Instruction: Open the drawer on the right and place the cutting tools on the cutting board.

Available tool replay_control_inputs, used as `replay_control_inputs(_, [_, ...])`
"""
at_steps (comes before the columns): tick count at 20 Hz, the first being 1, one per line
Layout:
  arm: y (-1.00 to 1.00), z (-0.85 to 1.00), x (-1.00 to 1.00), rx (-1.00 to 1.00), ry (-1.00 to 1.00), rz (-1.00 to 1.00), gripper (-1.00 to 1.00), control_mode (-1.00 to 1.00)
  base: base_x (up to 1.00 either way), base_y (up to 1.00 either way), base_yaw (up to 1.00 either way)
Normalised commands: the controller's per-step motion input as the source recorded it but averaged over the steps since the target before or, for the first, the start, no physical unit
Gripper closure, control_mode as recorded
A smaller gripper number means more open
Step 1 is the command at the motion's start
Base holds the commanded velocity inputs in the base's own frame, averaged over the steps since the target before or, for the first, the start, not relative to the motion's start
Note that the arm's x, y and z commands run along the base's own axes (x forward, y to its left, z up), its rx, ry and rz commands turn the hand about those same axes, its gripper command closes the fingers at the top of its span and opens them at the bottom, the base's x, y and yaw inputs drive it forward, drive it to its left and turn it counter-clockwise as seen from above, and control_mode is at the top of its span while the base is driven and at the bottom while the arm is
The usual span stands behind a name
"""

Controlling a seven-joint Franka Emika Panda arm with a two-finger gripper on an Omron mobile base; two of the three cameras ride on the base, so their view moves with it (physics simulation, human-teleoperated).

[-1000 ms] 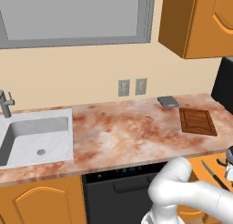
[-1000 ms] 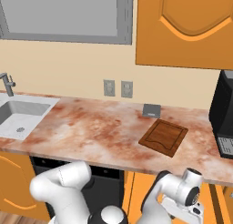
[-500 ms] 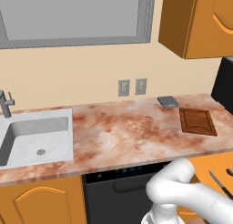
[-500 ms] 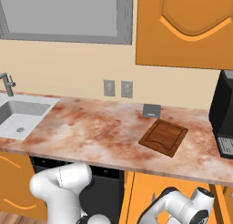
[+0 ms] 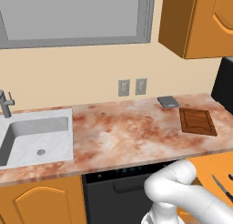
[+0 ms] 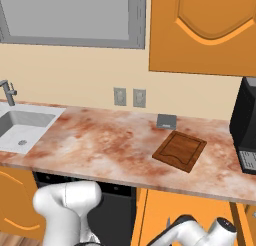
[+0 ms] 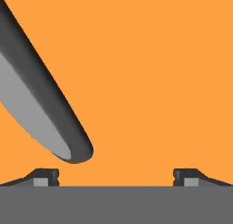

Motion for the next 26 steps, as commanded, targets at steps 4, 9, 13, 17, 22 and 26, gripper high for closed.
replay_control_inputs(4, [0.14, 0.39, 0.06, 0.00, -0.13, 0.00, -1.00, -1.00, 0.00, 0.00, 0.00])
replay_control_inputs(9, [0.07, 0.55, 0.11, -0.01, -0.09, 0.00, -1.00, -1.00, 0.00, 0.00, 0.00])
replay_control_inputs(13, [0.19, 0.37, 0.32, -0.04, -0.04, 0.00, -1.00, -1.00, 0.00, 0.00, 0.00])
replay_control_inputs(17, [0.11, 0.04, 0.55, -0.07, 0.00, 0.00, -1.00, -1.00, 0.00, 0.00, 0.00])
replay_control_inputs(22, [0.00, -0.08, 0.43, -0.09, 0.00, 0.00, -1.00, -1.00, 0.00, 0.00, 0.00])
replay_control_inputs(26, [-0.11, -0.14, 0.28, -0.08, 0.00, 0.00, -1.00, -1.00, 0.00, 0.00, 0.00])
